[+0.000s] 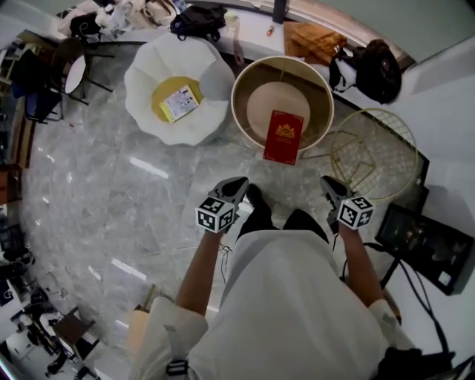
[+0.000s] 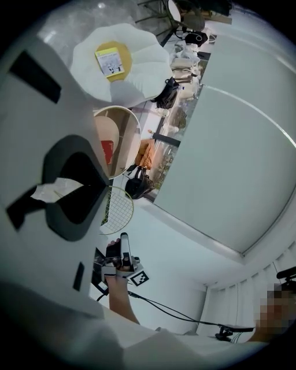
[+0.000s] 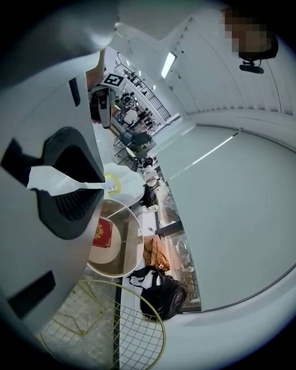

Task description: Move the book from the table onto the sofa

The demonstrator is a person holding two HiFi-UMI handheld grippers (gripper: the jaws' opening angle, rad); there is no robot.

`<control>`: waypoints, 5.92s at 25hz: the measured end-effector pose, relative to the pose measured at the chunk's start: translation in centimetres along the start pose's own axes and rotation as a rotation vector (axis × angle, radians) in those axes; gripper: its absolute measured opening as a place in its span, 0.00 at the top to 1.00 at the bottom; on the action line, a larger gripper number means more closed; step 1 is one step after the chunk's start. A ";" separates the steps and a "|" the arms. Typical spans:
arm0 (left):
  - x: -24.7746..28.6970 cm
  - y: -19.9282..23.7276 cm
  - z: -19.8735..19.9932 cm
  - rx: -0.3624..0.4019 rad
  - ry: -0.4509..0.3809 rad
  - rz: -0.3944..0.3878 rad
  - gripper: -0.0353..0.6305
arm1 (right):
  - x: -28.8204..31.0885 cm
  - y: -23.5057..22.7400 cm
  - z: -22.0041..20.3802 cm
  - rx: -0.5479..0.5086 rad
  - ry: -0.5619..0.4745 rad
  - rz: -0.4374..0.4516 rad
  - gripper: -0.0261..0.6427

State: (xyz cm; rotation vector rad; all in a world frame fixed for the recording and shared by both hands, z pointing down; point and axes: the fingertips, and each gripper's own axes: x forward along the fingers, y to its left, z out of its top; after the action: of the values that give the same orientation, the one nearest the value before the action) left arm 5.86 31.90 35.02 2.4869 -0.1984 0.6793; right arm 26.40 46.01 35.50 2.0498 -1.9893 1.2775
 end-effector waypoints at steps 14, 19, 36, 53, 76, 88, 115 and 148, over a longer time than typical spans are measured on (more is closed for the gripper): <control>4.7 3.5 -2.0 -0.072 0.058 -0.013 0.94 | 4.4 -4.0 -1.8 0.043 0.087 -0.046 0.89; 7.5 4.7 -2.5 -0.095 0.069 0.015 0.94 | 7.5 -6.2 -2.0 0.077 0.124 -0.007 0.89; 19.2 11.6 -10.1 -0.240 0.138 0.083 0.92 | 18.8 -15.7 -10.7 0.118 0.410 0.106 0.81; 29.6 18.5 -21.5 -0.423 0.310 0.066 0.67 | 27.6 -22.8 -21.4 0.285 0.588 0.150 0.64; 34.8 19.1 -26.0 -0.550 0.418 -0.111 0.46 | 30.6 -23.1 -25.0 0.410 0.669 0.250 0.59; 32.9 16.0 -25.4 -0.599 0.364 -0.076 0.47 | 28.3 -21.9 -23.0 0.272 0.697 0.262 0.61; 22.5 21.8 -21.2 -0.655 0.146 -0.012 0.47 | 35.2 -10.3 -16.8 -0.060 0.748 0.339 0.61; 5.4 40.9 -18.6 -0.642 0.060 0.041 0.47 | 52.7 10.2 -15.2 -0.230 0.738 0.393 0.61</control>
State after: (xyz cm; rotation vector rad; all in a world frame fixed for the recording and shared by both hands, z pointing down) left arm -8.69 7.71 70.39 1.8503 -0.3798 0.5894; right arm 2.40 8.47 69.04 0.8994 -2.0516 1.4740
